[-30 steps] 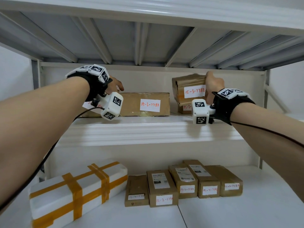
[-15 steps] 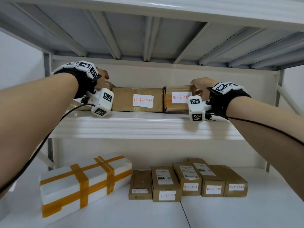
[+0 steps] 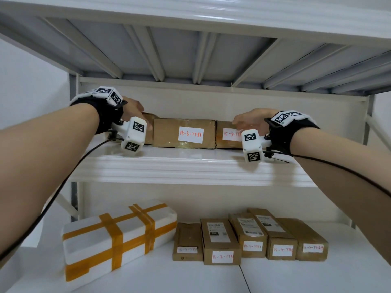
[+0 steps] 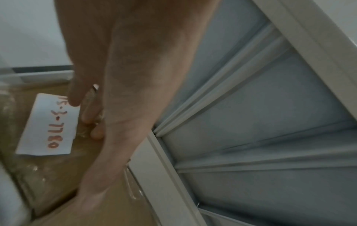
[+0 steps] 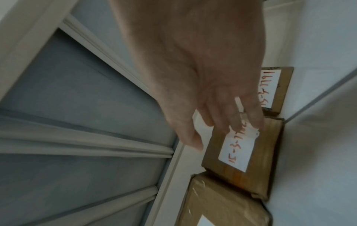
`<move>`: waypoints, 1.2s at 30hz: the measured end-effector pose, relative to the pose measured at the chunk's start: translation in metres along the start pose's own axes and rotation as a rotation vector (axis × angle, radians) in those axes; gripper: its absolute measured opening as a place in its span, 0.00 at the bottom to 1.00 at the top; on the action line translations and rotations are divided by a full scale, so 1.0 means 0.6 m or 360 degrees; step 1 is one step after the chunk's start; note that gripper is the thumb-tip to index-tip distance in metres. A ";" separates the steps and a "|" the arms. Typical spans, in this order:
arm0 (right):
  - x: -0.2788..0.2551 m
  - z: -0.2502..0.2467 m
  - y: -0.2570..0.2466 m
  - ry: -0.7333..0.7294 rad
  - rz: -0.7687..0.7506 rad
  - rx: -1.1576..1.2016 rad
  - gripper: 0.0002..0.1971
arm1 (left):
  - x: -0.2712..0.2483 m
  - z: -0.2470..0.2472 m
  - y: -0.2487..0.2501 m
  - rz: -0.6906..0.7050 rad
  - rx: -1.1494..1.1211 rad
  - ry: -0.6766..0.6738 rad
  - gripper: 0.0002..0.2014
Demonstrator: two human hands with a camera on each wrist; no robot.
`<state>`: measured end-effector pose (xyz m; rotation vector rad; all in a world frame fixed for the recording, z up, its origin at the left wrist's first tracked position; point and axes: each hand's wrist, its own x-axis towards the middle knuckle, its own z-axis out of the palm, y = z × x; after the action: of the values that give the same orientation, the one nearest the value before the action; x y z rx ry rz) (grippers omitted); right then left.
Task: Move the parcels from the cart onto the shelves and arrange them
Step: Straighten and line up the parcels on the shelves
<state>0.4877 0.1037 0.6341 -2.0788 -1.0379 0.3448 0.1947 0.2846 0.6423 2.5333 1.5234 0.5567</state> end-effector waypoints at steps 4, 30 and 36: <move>-0.023 0.029 -0.012 -0.0209 -0.0108 -0.0086 0.21 | -0.002 0.022 0.008 0.0125 -0.0289 -0.0275 0.55; -0.033 -0.084 0.087 0.0169 0.0029 -0.0223 0.12 | -0.035 0.039 0.161 0.0682 0.0142 -0.0474 0.25; -0.059 -0.050 0.077 0.0130 0.0032 -0.0151 0.12 | -0.041 0.036 0.144 0.0745 -0.0051 -0.0526 0.19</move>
<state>0.5073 0.0438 0.6162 -2.1706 -1.0027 0.2223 0.2635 0.2232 0.6422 2.7856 0.8101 0.1860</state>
